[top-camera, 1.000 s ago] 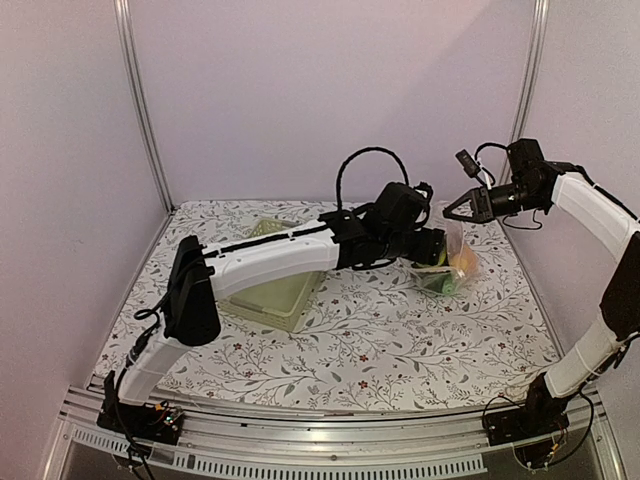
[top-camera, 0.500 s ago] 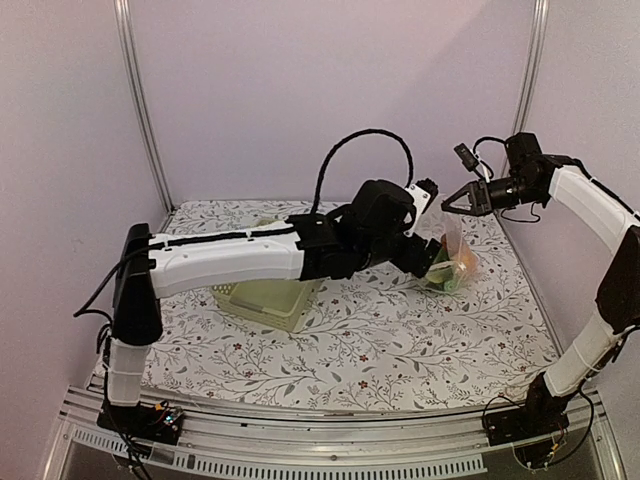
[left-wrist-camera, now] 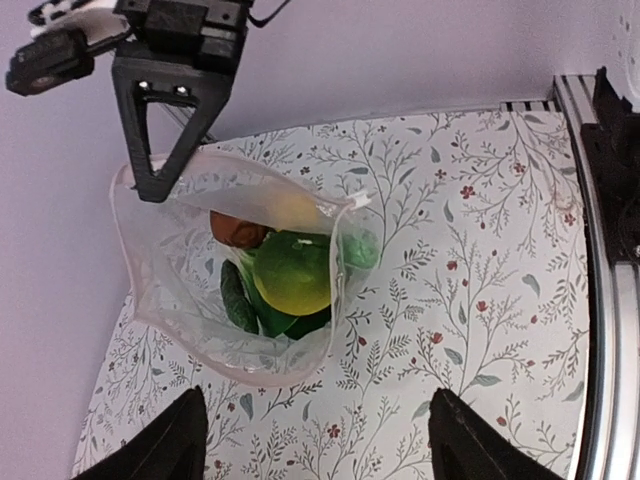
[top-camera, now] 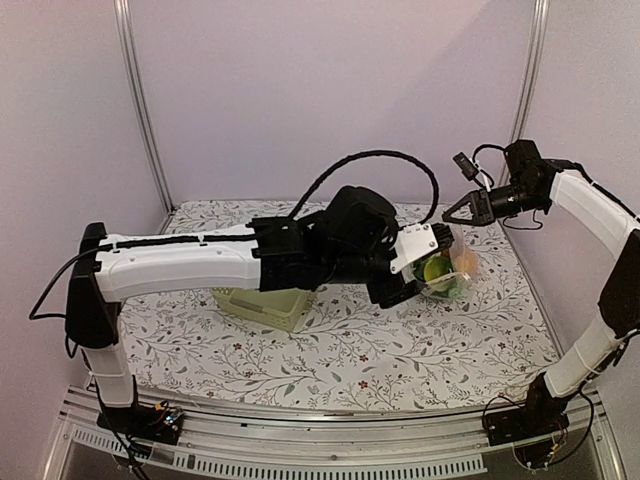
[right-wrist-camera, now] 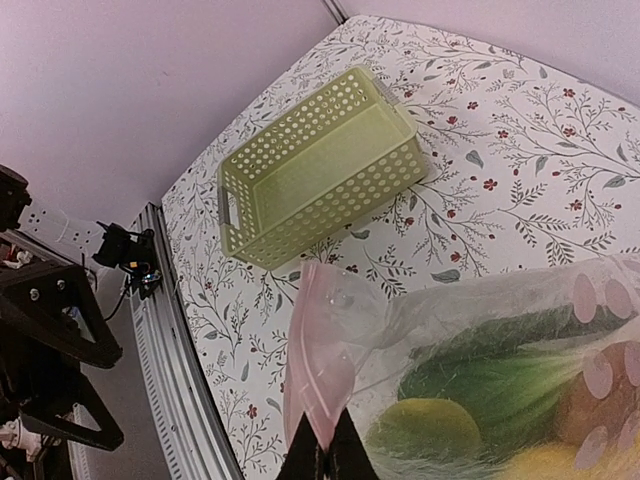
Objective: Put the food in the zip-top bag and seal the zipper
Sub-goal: Adjust the zipper food storage bag at the center of the board.
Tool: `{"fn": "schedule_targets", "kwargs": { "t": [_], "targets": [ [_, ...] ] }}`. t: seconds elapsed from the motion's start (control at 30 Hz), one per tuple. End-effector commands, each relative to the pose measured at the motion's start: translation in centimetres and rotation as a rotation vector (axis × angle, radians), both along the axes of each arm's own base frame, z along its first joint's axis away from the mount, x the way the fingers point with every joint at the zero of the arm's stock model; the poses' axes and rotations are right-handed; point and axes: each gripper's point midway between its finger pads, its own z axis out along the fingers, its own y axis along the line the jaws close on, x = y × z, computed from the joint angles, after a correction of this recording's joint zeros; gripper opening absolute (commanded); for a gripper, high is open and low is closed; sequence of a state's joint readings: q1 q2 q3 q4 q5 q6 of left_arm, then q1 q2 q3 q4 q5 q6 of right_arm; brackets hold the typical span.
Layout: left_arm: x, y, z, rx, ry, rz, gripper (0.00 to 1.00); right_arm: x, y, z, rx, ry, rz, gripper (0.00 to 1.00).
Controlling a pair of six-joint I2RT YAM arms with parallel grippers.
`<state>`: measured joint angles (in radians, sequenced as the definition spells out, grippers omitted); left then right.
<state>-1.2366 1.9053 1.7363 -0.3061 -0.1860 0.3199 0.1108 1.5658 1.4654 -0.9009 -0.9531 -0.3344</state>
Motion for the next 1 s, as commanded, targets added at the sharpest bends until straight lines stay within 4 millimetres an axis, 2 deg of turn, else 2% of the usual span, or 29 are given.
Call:
{"fn": "schedule_targets", "kwargs": {
  "t": [0.0, 0.43, 0.5, 0.57, 0.73, 0.83, 0.97],
  "targets": [
    [-1.0, 0.2, -4.9, 0.193, -0.008, -0.093, 0.75, -2.1, 0.7, 0.7, 0.016, -0.018, 0.058, 0.00],
    [0.6, -2.3, -9.9, 0.322, -0.074, -0.106, 0.70, -4.3, 2.3, 0.3, 0.014, 0.004, 0.139, 0.00],
    [1.3, -2.4, -11.1, 0.359, -0.086, -0.085, 0.65, -4.3, 2.4, 0.3, 0.011, 0.004, 0.143, 0.00],
    [2.1, -2.3, -11.8, 0.388, -0.103, -0.045, 0.56, -4.5, 2.6, 0.4, 0.009, 0.004, 0.149, 0.00],
    [2.7, -1.9, -13.7, 0.462, -0.110, -0.035, 0.51, -4.9, 2.9, 0.3, 0.006, 0.003, 0.162, 0.00],
    [2.7, -1.9, -14.3, 0.468, -0.107, -0.043, 0.49, -4.9, 3.1, 0.1, -0.001, 0.006, 0.165, 0.00],
    [3.1, -1.9, -14.5, 0.480, -0.126, -0.026, 0.37, -4.9, 3.1, 0.0, -0.004, 0.008, 0.165, 0.00]
  ]
}}
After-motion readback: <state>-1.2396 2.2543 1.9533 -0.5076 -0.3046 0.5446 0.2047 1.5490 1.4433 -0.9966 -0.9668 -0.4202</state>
